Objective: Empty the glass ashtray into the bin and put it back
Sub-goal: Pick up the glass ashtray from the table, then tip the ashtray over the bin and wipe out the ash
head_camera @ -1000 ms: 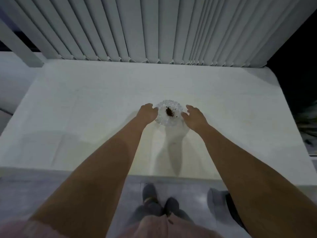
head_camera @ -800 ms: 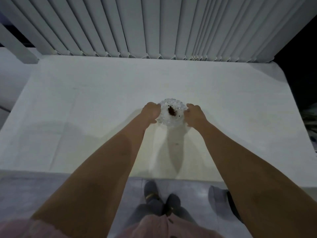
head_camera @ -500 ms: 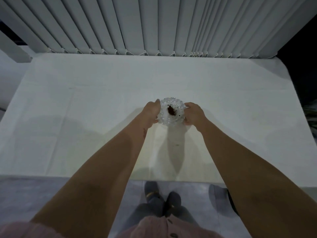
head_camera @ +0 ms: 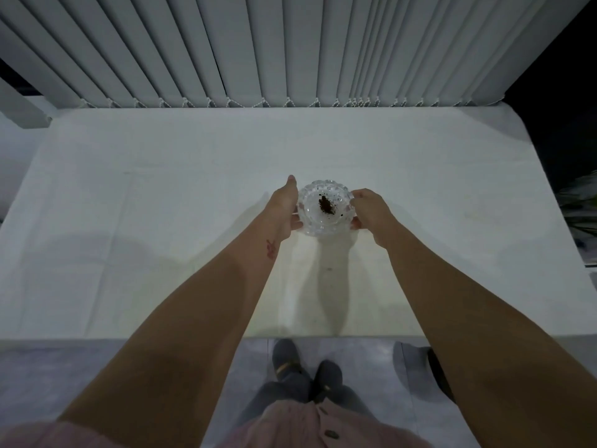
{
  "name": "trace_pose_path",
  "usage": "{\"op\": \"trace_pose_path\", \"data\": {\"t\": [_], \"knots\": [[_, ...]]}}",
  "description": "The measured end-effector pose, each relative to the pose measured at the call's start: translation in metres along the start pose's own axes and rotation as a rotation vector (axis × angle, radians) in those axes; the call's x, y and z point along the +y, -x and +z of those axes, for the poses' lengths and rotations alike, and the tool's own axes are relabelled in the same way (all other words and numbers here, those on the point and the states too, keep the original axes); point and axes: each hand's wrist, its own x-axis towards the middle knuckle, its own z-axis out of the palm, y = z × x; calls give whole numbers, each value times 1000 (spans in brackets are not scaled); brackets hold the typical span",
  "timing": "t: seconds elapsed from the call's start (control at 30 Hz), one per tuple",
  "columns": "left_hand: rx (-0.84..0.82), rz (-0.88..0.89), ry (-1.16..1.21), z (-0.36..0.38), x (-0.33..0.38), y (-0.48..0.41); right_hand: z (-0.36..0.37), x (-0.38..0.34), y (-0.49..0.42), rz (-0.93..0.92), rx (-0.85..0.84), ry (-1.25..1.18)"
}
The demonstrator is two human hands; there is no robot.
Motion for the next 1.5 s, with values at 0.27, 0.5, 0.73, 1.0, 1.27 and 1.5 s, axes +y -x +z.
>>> {"op": "trace_pose_path", "data": {"t": [0.27, 0.5, 0.73, 1.0, 1.27, 1.5], "knots": [[-92, 32, 70, 22, -8, 30, -30, 12, 40, -40, -16, -174], [-224, 55, 69, 48, -38, 56, -67, 41, 77, -26, -35, -326], [-250, 72, 92, 101, -74, 89, -118, 84, 103, -16, -102, -453], [-185, 53, 147, 175, -134, 134, -195, 146, 137, -14, -163, -466], [-204, 51, 97, 223, -168, 159, -232, 194, 161, -28, -93, -440], [-218, 49, 38, 264, -198, 178, -260, 242, 179, 38, 26, -496]]}}
